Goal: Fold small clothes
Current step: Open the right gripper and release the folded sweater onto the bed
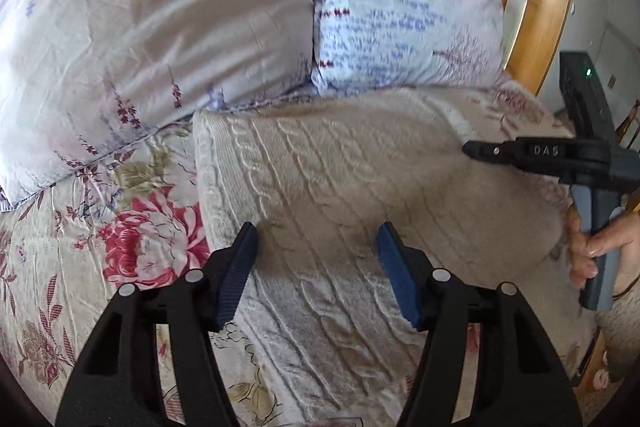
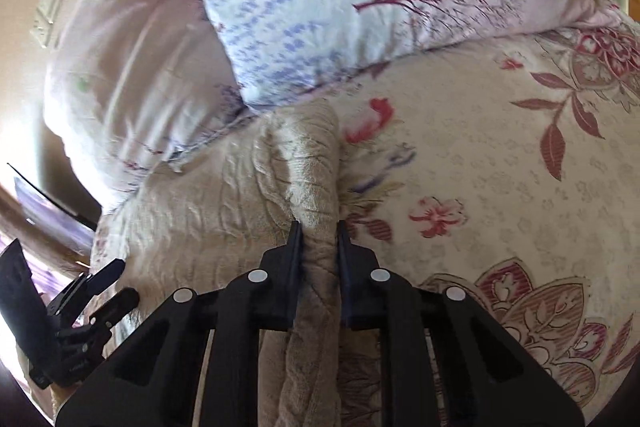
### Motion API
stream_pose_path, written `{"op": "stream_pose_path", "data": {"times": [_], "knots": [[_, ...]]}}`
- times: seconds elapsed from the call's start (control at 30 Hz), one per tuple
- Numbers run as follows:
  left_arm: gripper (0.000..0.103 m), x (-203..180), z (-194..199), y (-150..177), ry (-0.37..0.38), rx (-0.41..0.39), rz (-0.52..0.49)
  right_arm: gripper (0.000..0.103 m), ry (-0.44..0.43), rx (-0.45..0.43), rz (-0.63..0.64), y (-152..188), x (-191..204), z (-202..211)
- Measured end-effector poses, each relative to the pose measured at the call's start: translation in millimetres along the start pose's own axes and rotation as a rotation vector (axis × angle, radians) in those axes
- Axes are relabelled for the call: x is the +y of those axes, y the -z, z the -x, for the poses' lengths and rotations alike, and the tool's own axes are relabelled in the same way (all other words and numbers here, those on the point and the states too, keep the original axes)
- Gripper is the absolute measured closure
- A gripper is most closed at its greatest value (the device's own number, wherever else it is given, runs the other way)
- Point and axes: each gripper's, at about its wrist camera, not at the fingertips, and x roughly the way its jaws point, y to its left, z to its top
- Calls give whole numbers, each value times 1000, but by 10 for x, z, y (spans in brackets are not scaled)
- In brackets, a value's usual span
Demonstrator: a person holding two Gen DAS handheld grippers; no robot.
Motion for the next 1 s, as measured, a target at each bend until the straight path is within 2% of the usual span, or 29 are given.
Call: {"op": "stream_pose_path", "data": {"times": [0.1,0.13,0.17,0.23,0.3,0.33,0.43,0.57,0.87,1.0], "knots": [[39,-52,-88,23,-33,-9,-30,85,20,11,4,-16,6,-54],[39,-66,-82,28,-43,-14,-32,82,34,9,37,-25,41,-37],[39,-68,-44,36,-49,-21,-26,74,46,-7,61,-15,75,19],[39,-24,118,85,-41,-54,8,71,54,-54,102,42,143,170],[36,57,279,154,-27,-79,42,71,27,-104,159,161,230,364],[32,102,353,203,-36,-93,56,71,-20,-120,184,241,269,477],[32,214,442,321,-52,-87,93,71,-69,-126,238,395,367,611],[32,279,372,438,-86,-41,107,71,-23,-101,314,551,487,591],[28,275,232,525,-129,16,103,70,156,3,440,667,612,309],[27,307,178,549,-122,40,124,70,159,38,458,674,602,286]]}}
